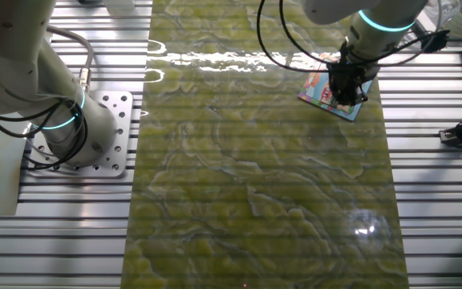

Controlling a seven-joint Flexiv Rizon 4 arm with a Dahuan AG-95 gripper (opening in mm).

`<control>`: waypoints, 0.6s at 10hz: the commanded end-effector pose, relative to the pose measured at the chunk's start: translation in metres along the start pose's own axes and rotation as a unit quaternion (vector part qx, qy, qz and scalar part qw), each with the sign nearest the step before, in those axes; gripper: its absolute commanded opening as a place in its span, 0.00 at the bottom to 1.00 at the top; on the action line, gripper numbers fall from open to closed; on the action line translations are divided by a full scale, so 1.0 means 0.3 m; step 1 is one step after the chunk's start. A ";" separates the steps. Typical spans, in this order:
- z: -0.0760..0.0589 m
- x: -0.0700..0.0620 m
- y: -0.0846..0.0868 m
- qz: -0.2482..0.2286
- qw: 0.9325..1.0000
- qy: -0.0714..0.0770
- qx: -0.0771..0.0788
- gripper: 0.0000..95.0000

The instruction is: Assemble one piece of a puzzle

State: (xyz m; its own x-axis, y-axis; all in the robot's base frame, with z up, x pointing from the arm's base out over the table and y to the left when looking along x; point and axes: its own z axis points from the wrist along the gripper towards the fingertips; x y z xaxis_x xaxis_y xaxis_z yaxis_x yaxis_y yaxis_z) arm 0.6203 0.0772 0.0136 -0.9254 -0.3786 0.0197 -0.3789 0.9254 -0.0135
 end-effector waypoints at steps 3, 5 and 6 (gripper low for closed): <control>0.002 0.008 -0.004 -0.005 1.000 0.002 0.001 0.00; 0.003 0.009 -0.012 -0.013 1.000 0.001 0.000 0.00; -0.003 0.008 -0.016 -0.016 1.000 0.001 -0.001 0.00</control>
State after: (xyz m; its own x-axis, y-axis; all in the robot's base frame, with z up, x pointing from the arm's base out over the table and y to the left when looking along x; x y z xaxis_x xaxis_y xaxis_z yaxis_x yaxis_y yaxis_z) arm 0.6208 0.0711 0.0144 -0.9126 -0.4084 0.0214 -0.4087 0.9126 -0.0124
